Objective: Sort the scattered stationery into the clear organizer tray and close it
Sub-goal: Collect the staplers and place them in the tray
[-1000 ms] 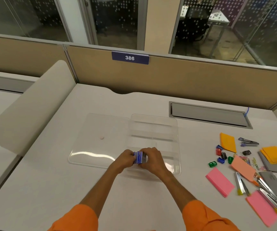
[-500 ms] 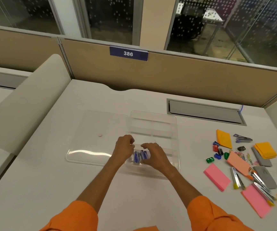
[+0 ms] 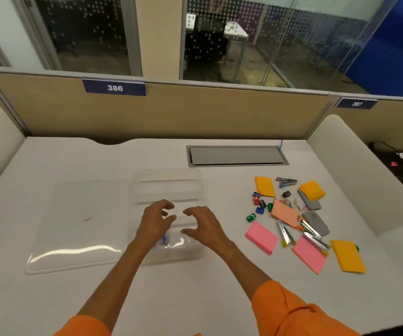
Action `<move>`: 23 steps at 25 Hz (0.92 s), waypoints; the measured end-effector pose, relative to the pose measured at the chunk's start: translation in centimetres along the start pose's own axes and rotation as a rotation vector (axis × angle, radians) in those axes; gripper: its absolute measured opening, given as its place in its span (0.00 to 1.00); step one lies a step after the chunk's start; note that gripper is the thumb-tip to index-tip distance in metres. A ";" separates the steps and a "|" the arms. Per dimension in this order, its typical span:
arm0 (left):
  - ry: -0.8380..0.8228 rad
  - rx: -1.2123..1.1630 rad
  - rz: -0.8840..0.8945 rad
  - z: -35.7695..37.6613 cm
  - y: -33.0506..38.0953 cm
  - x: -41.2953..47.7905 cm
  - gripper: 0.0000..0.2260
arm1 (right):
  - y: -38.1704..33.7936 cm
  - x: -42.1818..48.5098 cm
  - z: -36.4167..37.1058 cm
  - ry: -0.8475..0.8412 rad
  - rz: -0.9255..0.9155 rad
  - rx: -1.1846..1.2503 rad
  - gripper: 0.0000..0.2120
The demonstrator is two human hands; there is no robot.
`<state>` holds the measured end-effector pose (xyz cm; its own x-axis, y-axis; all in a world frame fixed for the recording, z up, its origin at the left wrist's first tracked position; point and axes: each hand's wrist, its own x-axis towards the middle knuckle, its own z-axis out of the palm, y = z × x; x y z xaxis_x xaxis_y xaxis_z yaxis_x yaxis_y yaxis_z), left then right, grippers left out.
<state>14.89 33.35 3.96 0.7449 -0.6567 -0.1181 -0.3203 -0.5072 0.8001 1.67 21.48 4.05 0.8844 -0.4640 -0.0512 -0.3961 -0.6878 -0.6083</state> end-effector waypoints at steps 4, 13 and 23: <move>-0.022 0.010 0.051 3.8 3.3 -0.1 0.13 | 3.8 -1.4 -2.7 0.036 0.064 0.010 0.27; -0.188 0.067 0.106 14.8 10.8 -0.1 0.12 | 14.4 -6.7 -8.6 0.081 0.268 0.062 0.27; -0.370 0.204 0.131 24.6 16.6 0.5 0.15 | 23.0 -10.5 -12.4 0.232 0.456 0.121 0.25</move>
<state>-4.46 10.81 2.73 0.4428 -0.8595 -0.2553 -0.5345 -0.4816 0.6945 -19.77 3.62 0.39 0.5454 -0.8220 -0.1639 -0.6845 -0.3239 -0.6531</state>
